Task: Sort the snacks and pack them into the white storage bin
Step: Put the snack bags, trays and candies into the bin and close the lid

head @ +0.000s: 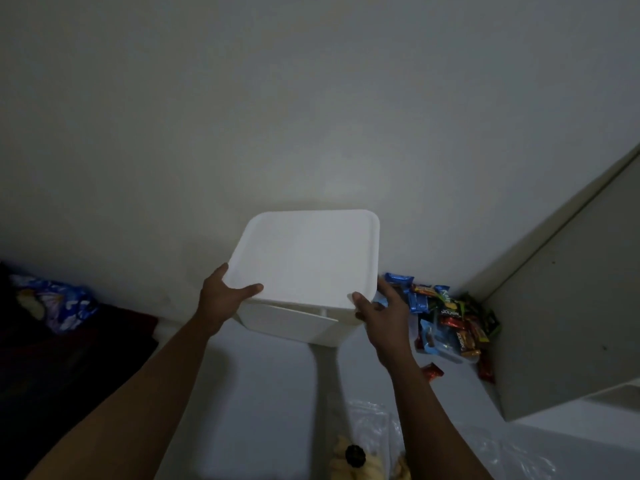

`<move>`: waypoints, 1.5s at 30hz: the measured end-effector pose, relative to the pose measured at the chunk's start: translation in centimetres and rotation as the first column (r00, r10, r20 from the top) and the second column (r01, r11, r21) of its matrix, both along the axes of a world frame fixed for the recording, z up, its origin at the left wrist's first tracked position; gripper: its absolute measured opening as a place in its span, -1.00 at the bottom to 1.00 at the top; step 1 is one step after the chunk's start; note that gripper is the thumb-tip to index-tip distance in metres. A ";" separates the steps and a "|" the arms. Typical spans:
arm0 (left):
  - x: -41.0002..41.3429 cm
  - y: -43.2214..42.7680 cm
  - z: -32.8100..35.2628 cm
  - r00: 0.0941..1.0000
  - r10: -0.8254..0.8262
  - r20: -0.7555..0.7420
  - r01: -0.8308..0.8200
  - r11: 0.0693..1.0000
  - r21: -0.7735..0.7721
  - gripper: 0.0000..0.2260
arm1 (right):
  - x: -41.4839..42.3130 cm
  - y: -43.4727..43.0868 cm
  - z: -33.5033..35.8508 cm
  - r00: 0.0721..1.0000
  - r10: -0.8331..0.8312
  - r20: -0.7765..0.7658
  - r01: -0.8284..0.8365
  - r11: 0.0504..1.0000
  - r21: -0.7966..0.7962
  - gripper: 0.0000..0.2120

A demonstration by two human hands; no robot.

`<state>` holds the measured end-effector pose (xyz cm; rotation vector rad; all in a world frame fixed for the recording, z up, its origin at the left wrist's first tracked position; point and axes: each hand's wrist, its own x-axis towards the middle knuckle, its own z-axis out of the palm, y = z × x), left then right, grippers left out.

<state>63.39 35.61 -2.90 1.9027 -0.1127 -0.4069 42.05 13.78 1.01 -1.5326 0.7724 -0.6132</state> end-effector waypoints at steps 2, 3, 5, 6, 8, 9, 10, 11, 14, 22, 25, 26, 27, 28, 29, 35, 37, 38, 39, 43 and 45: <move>0.5 0.4 -1.1 1.000 -0.002 0.004 0.002 1.000 -0.023 0.16 | 0.0 0.5 0.2 0.999 0.001 0.034 0.000 1.000 -0.027 -0.38; 0.8 0.5 -1.8 1.000 -0.004 0.018 0.005 0.999 -0.034 0.17 | 0.0 0.8 0.2 0.999 -0.001 0.046 0.003 0.999 -0.047 -0.38; -0.6 0.5 -0.3 0.999 0.008 0.043 -0.007 1.000 -0.029 0.12 | -0.4 1.0 0.5 0.998 -0.004 0.065 0.010 0.996 -0.084 -0.37; -1.1 0.6 0.0 0.998 0.016 0.062 -0.015 1.000 -0.028 0.06 | -0.8 1.3 0.7 0.998 -0.004 0.070 0.011 0.995 -0.103 -0.37; -2.5 1.6 0.3 0.993 0.044 0.106 -0.041 0.999 -0.022 -0.04 | -1.7 2.0 0.6 0.998 0.002 0.057 0.005 0.993 -0.118 -0.38; -3.2 2.3 0.5 0.988 0.059 0.143 -0.056 0.998 -0.022 -0.07 | -2.2 2.5 0.4 0.999 0.003 0.043 0.002 0.993 -0.119 -0.39; -3.9 3.2 0.3 0.981 0.072 0.180 -0.069 0.997 -0.021 -0.10 | -2.7 3.2 0.2 1.000 0.009 0.030 -0.005 0.992 -0.123 -0.40; -4.9 4.1 0.5 0.976 0.080 0.203 -0.080 0.997 -0.009 -0.11 | -3.2 4.0 -0.2 1.000 0.014 0.012 -0.012 0.990 -0.140 -0.42; -7.5 7.5 -0.6 0.970 0.101 0.221 -0.118 0.991 0.062 -0.08 | -4.8 6.9 -2.1 0.996 0.020 -0.082 -0.038 0.973 -0.228 -0.42; -14.6 17.8 -7.3 0.992 0.093 0.084 -0.114 0.948 0.298 -0.02 | -11.1 16.4 -10.6 0.948 0.132 -0.289 -0.170 0.979 -0.111 -0.44; -15.6 19.7 -8.3 0.997 0.076 0.033 -0.083 0.939 0.333 -0.01 | -12.4 18.2 -12.6 0.912 0.176 -0.370 -0.207 0.977 -0.044 -0.52; -15.7 20.1 -8.6 0.998 0.067 0.008 -0.065 0.936 0.345 -0.03 | -12.7 18.6 -13.1 0.899 0.190 -0.394 -0.221 0.975 -0.033 -0.53; -15.8 20.3 -8.8 0.999 0.049 -0.013 -0.041 0.930 0.364 -0.05 | -13.0 18.9 -13.6 0.888 0.205 -0.411 -0.234 0.972 -0.021 -0.54; -15.8 20.6 -9.3 0.999 0.032 -0.024 -0.020 0.923 0.385 -0.06 | -13.1 19.1 -14.1 0.876 0.220 -0.429 -0.245 0.970 -0.003 -0.53; -15.8 20.8 -9.6 0.999 0.010 -0.042 0.009 0.910 0.414 -0.07 | -13.3 19.2 -14.6 0.865 0.234 -0.444 -0.254 0.967 0.016 -0.54; -15.3 21.8 -11.4 0.986 -0.087 -0.140 0.149 0.833 0.533 -0.10 | -13.5 20.4 -17.3 0.711 0.259 -0.654 -0.314 0.949 0.035 -0.57; -14.7 21.9 -11.8 0.982 -0.111 -0.154 0.178 0.819 0.546 -0.10 | -13.3 20.9 -17.1 0.684 0.249 -0.686 -0.315 0.949 0.030 -0.57; -14.4 22.0 -12.0 0.978 -0.126 -0.165 0.198 0.807 0.556 -0.10 | -13.2 21.1 -16.9 0.676 0.239 -0.697 -0.311 0.950 0.023 -0.55; -14.1 22.0 -12.2 0.975 -0.142 -0.172 0.216 0.792 0.571 -0.11 | -13.0 21.3 -16.6 0.670 0.230 -0.706 -0.310 0.951 0.015 -0.54; -14.3 21.7 -13.1 0.974 -0.170 -0.152 0.228 0.743 0.629 -0.18 | -12.8 22.1 -15.4 0.618 0.241 -0.748 -0.334 0.942 0.027 -0.45; -14.9 21.3 -13.2 0.973 -0.197 -0.122 0.226 0.690 0.687 -0.23 | -12.7 22.4 -14.9 0.605 0.244 -0.758 -0.355 0.935 0.018 -0.33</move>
